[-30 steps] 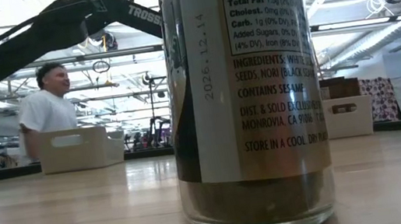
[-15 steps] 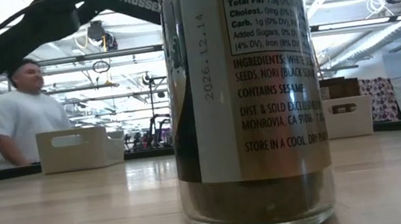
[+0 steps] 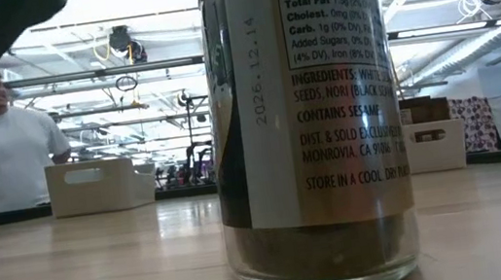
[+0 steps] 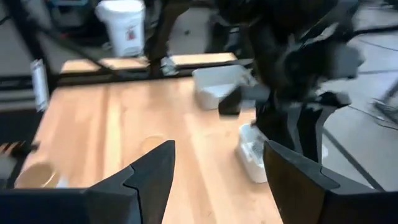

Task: Sort spices by type
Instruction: Put the gold seasoning bottle into the gray bin

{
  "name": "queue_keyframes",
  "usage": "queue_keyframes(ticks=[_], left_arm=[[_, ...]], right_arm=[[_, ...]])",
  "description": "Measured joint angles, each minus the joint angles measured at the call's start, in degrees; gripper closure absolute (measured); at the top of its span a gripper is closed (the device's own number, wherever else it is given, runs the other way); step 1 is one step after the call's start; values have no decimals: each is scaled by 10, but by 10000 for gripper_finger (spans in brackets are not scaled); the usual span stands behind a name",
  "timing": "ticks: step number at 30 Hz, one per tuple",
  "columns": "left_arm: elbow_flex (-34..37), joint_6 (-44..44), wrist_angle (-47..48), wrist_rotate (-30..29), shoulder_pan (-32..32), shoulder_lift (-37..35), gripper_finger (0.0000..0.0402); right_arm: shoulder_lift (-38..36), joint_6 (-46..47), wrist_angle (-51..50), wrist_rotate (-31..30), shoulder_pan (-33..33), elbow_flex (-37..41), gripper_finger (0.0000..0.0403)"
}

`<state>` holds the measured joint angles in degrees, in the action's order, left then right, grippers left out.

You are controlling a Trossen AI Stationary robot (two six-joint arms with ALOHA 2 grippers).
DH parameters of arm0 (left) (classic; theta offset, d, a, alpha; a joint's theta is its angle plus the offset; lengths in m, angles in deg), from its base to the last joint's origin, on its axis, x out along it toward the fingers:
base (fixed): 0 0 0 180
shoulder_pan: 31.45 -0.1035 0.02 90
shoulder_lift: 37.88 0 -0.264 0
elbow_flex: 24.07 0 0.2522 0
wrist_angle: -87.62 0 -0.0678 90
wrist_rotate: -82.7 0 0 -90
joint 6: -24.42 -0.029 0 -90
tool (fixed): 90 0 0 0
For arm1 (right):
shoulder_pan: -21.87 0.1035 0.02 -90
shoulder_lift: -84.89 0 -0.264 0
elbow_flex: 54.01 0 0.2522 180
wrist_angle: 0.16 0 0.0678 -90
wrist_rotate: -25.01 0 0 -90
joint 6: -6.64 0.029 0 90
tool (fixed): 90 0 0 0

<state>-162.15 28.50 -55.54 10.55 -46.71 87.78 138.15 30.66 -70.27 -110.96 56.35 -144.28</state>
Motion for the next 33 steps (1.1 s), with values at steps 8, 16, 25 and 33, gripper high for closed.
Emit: queue_keyframes(ticks=[8,16,25,33], left_arm=[[0,73,73,-111,76,-91,279],[0,70,237,-266,187,-184,279],[24,30,379,-317,287,-241,279],[217,30,331,-319,370,-371,279]], right_arm=[[-5,-80,-1,75,0,0,177],[1,-88,50,74,0,0,177],[88,-89,204,70,-5,0,177],[212,-2,305,68,-25,0,177]])
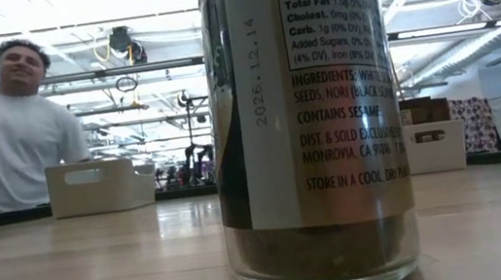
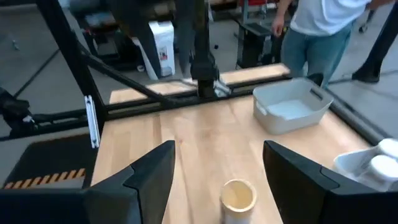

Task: Sort spices by type
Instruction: Put the gold seasoning bottle into the gray bin

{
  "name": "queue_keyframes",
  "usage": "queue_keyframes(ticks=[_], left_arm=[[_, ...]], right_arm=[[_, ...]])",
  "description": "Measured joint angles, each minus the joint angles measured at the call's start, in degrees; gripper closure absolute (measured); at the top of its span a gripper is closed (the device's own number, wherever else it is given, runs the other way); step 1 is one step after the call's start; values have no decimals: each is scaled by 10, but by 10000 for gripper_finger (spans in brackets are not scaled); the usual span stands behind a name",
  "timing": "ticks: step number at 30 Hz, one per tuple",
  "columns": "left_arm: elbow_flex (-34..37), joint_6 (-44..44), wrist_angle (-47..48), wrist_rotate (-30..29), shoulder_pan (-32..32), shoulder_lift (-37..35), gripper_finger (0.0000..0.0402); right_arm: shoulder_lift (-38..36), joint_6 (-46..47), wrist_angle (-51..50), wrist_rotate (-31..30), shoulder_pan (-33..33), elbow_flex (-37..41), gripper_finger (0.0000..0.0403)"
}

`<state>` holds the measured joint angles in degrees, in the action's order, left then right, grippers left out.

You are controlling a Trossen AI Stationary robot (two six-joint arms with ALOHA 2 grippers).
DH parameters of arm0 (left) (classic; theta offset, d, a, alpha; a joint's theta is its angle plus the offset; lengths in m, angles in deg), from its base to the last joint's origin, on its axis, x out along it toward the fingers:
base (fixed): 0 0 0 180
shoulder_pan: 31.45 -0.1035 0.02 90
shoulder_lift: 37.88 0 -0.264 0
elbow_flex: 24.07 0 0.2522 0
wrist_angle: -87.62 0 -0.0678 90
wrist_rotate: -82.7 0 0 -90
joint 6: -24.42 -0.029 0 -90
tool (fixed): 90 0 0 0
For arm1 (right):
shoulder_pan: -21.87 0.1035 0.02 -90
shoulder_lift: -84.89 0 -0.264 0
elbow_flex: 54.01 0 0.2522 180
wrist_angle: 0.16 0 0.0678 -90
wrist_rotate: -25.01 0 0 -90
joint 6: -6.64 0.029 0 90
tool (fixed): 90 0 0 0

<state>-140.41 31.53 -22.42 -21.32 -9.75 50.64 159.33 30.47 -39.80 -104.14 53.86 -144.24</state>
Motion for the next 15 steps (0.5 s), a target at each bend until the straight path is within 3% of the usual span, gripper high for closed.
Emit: queue_keyframes(ticks=[9,15], left_arm=[[317,42,-284,0,37,-192,279],[470,73,-456,-3,31,-245,279]], right_arm=[[89,81,82,5,-12,0,177],[99,86,110,47,-26,0,177]])
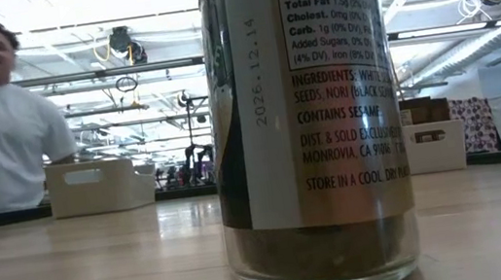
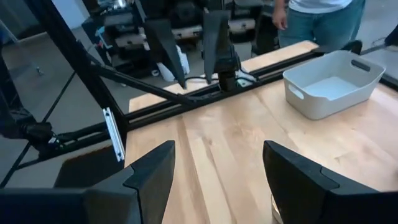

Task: Sort spices by type
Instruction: Put the gold seasoning bottle into the gray bin

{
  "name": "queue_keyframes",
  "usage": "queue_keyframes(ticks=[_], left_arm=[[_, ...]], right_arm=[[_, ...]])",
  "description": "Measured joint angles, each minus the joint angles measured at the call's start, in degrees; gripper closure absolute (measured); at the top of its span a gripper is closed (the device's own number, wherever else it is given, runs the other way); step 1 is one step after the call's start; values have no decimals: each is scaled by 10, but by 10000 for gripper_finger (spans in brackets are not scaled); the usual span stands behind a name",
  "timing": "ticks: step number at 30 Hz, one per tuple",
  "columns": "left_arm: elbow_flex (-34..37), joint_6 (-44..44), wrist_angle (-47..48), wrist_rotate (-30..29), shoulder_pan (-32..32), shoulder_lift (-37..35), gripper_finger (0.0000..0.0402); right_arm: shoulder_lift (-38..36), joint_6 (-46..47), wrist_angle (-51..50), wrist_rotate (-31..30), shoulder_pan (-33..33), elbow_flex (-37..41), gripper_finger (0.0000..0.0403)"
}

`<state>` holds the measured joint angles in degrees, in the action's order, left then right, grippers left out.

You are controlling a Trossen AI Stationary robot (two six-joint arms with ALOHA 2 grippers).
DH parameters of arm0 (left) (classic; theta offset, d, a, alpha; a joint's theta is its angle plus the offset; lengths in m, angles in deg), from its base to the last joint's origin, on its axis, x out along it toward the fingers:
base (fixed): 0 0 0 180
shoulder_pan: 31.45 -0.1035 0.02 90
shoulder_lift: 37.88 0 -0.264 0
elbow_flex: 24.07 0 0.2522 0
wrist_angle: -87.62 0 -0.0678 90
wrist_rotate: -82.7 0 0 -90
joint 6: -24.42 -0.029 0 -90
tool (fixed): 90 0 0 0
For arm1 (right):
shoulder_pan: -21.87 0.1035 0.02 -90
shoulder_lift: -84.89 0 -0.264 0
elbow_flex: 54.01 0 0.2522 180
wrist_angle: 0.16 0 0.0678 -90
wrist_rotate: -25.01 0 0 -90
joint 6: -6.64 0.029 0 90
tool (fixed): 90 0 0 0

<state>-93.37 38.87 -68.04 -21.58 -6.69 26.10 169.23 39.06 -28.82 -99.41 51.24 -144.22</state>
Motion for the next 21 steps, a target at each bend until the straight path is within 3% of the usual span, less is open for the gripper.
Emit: queue_keyframes(ticks=[2,8,12,21], left_arm=[[29,22,-30,-4,-4,1,279],[56,117,25,-30,-29,35,279],[56,89,6,6,-48,77,267],[56,77,-30,30,-85,128,151]], right_arm=[[0,1,-6,16,-7,0,177],[-7,-22,-31,52,-37,0,177],[-12,-31,-58,90,-58,0,177],[-13,-37,-133,138,-80,0,177]])
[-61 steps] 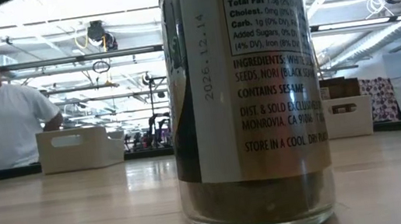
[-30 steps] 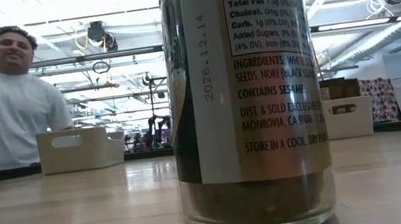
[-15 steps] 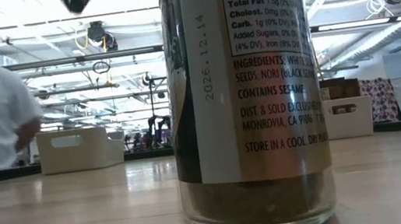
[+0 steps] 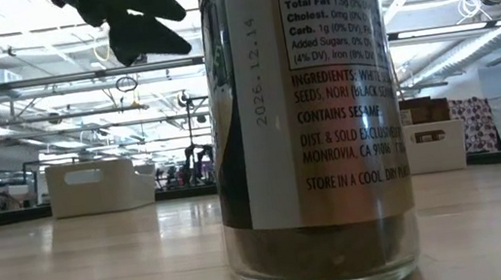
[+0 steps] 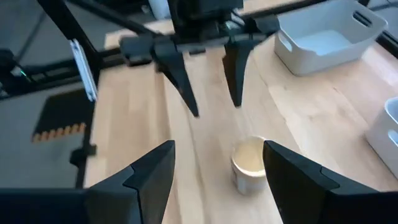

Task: Sort spices by type
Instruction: Put the gold seasoning bottle into the gray bin

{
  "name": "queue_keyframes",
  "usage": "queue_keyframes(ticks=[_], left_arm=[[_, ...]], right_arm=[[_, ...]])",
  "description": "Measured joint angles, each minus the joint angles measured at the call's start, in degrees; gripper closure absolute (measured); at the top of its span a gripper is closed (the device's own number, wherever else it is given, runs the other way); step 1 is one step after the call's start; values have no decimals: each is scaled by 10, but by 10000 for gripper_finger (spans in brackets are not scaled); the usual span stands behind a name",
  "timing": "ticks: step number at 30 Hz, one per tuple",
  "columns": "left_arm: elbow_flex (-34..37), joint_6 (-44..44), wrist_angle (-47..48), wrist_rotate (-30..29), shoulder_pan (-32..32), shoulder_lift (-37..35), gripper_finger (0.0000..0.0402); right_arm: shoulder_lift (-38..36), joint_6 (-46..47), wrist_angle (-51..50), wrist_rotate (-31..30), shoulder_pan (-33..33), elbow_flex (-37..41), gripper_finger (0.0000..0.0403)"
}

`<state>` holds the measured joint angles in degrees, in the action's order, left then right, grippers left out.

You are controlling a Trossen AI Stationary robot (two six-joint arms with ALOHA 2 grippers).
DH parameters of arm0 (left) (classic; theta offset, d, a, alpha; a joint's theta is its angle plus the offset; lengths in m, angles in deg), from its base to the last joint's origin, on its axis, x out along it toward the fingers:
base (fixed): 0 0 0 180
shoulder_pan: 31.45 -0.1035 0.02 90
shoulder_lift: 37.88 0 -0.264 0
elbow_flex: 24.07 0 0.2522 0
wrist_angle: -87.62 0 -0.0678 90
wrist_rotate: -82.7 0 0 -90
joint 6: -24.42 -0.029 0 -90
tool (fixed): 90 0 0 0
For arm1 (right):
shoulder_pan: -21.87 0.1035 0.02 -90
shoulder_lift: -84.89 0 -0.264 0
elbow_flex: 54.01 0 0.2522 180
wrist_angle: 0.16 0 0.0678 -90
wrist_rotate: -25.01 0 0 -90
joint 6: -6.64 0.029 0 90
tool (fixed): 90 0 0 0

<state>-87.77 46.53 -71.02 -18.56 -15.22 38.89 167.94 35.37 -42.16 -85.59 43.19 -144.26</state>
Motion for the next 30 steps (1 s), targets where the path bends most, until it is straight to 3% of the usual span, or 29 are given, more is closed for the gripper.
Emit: queue_keyframes(ticks=[7,19,30], left_arm=[[0,-62,-22,0,-20,0,76],[-1,-96,-33,-14,-46,17,72],[-1,-113,-99,-8,-46,90,72]], right_arm=[[0,-21,-46,-7,-10,0,177],[12,-56,51,0,-56,70,177],[12,-58,44,0,-56,72,177]])
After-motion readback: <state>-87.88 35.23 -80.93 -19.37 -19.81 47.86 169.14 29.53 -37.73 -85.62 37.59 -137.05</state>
